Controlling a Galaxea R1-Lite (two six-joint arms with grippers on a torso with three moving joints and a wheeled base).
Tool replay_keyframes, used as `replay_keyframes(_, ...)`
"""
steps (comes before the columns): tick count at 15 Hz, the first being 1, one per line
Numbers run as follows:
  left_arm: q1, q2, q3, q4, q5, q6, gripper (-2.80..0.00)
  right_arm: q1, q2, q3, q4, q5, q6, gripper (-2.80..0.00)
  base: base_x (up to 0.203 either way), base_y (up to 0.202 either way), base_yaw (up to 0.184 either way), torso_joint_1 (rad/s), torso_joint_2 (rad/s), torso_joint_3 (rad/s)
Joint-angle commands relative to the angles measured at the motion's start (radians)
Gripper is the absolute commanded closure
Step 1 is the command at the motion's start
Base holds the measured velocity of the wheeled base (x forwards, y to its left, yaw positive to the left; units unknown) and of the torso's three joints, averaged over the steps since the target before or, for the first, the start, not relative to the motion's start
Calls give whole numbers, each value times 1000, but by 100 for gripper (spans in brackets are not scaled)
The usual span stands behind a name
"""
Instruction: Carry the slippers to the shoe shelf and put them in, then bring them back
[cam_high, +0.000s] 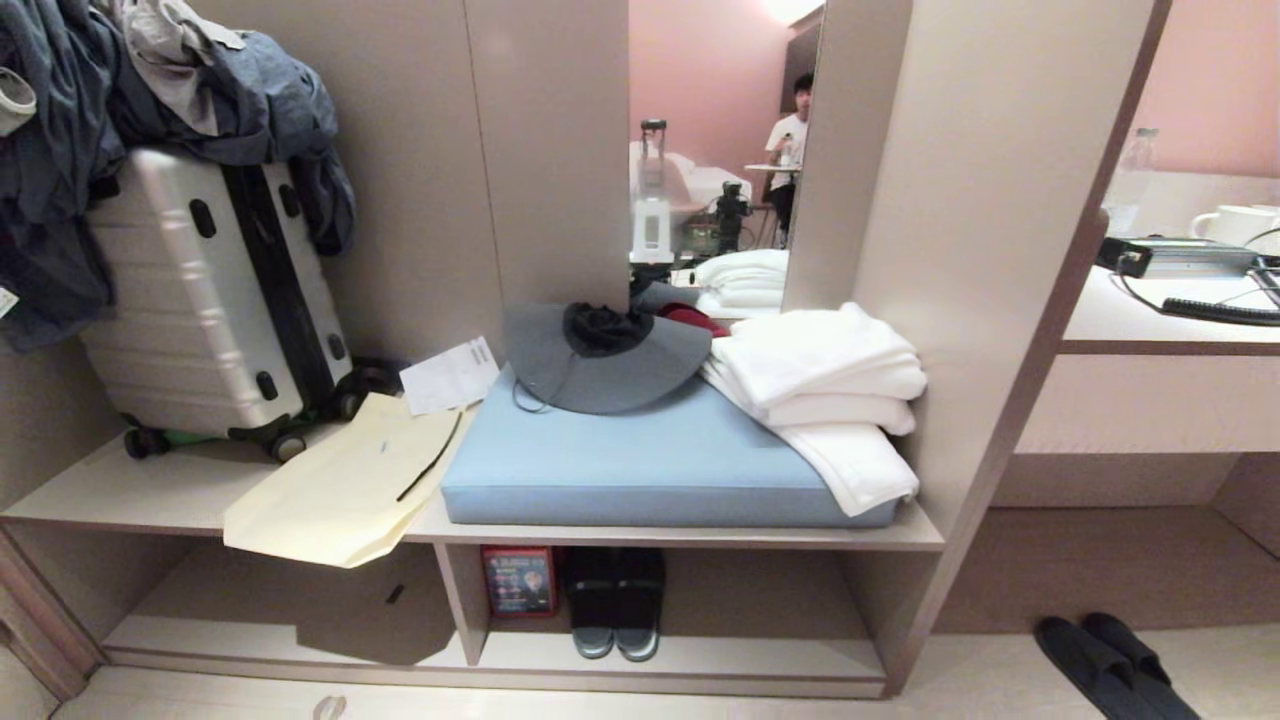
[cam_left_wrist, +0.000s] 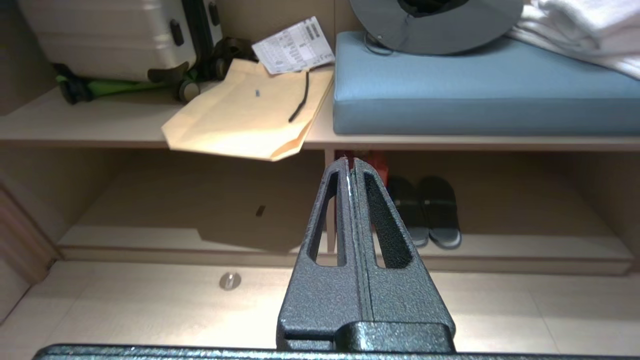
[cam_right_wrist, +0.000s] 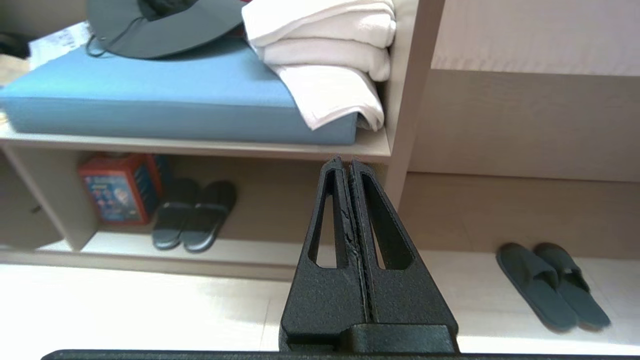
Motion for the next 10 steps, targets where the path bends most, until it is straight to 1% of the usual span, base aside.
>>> replay_keyframes(1,0,1,0,0,0,-1,0,0,0,2,1,0,1,0,-199,0,2,7,2,2)
replay_keyframes(10,0,1,0,-2,0,-1,0,0,0,2,1,0,1,0,-197,0,0,2,3,3)
